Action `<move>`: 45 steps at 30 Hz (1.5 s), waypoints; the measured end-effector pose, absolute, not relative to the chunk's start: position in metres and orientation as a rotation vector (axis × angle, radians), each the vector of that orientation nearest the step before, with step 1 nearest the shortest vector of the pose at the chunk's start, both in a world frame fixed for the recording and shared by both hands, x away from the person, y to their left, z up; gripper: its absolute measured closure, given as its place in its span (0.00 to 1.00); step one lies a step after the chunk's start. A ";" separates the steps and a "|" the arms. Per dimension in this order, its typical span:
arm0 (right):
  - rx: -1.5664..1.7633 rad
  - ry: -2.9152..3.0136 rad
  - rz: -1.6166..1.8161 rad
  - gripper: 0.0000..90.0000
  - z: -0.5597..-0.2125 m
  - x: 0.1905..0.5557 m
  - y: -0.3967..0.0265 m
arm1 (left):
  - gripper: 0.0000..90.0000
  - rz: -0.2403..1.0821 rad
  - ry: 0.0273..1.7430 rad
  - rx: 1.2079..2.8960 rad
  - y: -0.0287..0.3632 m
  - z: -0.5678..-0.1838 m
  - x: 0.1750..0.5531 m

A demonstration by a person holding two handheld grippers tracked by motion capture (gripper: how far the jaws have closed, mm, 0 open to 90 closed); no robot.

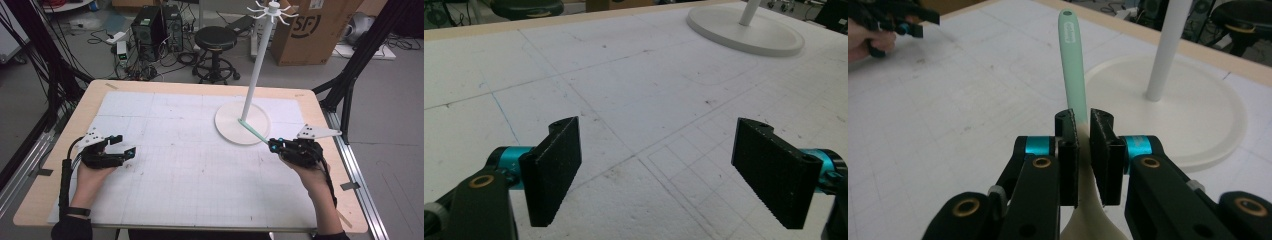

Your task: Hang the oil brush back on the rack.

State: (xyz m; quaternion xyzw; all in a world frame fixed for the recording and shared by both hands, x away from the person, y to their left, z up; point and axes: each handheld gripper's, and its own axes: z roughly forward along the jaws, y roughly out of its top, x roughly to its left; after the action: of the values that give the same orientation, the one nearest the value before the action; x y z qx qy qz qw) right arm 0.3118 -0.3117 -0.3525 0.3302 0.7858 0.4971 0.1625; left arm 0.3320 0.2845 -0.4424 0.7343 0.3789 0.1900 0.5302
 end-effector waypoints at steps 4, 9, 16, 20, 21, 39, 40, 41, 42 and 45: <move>0.959 2.195 1.444 0.92 -0.332 0.310 -0.320 | 0.23 0.448 0.907 1.754 0.284 -0.444 0.332; 0.957 2.150 1.463 0.92 -0.307 0.308 -0.331 | 0.23 0.443 0.909 1.757 0.284 -0.445 0.333; 0.951 2.088 1.489 0.92 -0.268 0.305 -0.345 | 0.23 0.436 0.913 1.760 0.284 -0.446 0.333; 0.950 2.051 1.495 0.92 -0.245 0.304 -0.352 | 0.23 0.434 0.914 1.766 0.283 -0.448 0.334; 0.951 2.042 1.495 0.92 -0.240 0.304 -0.354 | 0.23 0.433 0.915 1.766 0.283 -0.448 0.334; 0.922 1.924 1.494 0.92 -0.162 0.301 -0.367 | 0.23 0.430 0.915 1.759 0.283 -0.448 0.334; 0.918 1.921 1.493 0.92 -0.159 0.301 -0.367 | 0.23 0.428 0.914 1.762 0.283 -0.448 0.334; 0.917 1.916 1.494 0.92 -0.156 0.301 -0.367 | 0.23 0.427 0.914 1.761 0.283 -0.447 0.334; 0.923 1.908 1.493 0.92 -0.153 0.300 -0.367 | 0.23 0.428 0.912 1.761 0.283 -0.448 0.334; 0.922 1.889 1.502 0.92 -0.145 0.301 -0.367 | 0.23 0.428 0.913 1.759 0.283 -0.448 0.334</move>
State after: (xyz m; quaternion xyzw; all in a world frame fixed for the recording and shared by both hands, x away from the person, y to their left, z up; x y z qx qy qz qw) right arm 0.3005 -0.3670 -0.1453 0.3431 0.7029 0.5590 0.2753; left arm 0.3339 0.2831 -0.4477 0.7365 0.3821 0.1793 0.5285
